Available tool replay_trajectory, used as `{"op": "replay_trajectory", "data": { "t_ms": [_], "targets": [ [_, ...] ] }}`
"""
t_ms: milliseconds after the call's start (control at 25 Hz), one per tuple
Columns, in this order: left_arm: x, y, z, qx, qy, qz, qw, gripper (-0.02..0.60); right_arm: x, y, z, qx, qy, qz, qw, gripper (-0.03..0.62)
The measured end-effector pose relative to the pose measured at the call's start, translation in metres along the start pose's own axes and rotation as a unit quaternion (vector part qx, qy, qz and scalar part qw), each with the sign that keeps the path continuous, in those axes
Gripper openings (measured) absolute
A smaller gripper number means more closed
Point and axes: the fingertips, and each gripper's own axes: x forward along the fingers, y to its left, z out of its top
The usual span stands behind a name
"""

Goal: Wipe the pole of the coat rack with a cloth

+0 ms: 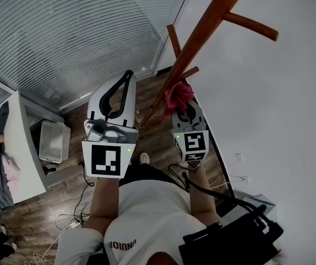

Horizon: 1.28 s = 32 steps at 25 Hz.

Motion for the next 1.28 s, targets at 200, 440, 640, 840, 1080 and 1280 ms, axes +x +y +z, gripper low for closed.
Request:
{"op": "replay_trajectory", "data": {
  "t_ms": [200, 440, 640, 840, 1080, 1280],
  "targets": [
    [0.001, 0.000, 0.000, -0.003, -0.003, 0.002, 1.0000, 0.000, 0.002, 0.001, -0.009, -0.001, 0.014, 0.005, 1.000, 0.086],
    [0.002, -0.001, 0.000, -0.003, -0.001, 0.000, 1.0000, -0.002, 0.003, 0.003, -0.014, 0.000, 0.022, 0.011, 1.000, 0.086],
    [0.003, -0.001, -0.001, -0.004, -0.001, 0.000, 1.0000, 0.000, 0.003, 0.004, -0.014, -0.008, 0.026, 0.014, 1.000, 0.086],
    [0.003, -0.001, -0.003, -0.001, 0.002, -0.002, 1.0000, 0.000, -0.010, -0.005, 0.003, -0.015, -0.006, 0.003, 1.000, 0.086],
    [0.005, 0.000, -0.001, 0.001, -0.001, -0.004, 1.0000, -0.001, -0.026, -0.022, 0.044, -0.011, -0.065, -0.012, 0.998, 0.086],
    [0.006, 0.002, 0.000, 0.007, -0.005, -0.001, 1.0000, 0.000, -0.019, -0.028, 0.057, -0.011, -0.081, -0.016, 0.997, 0.086]
  ]
}}
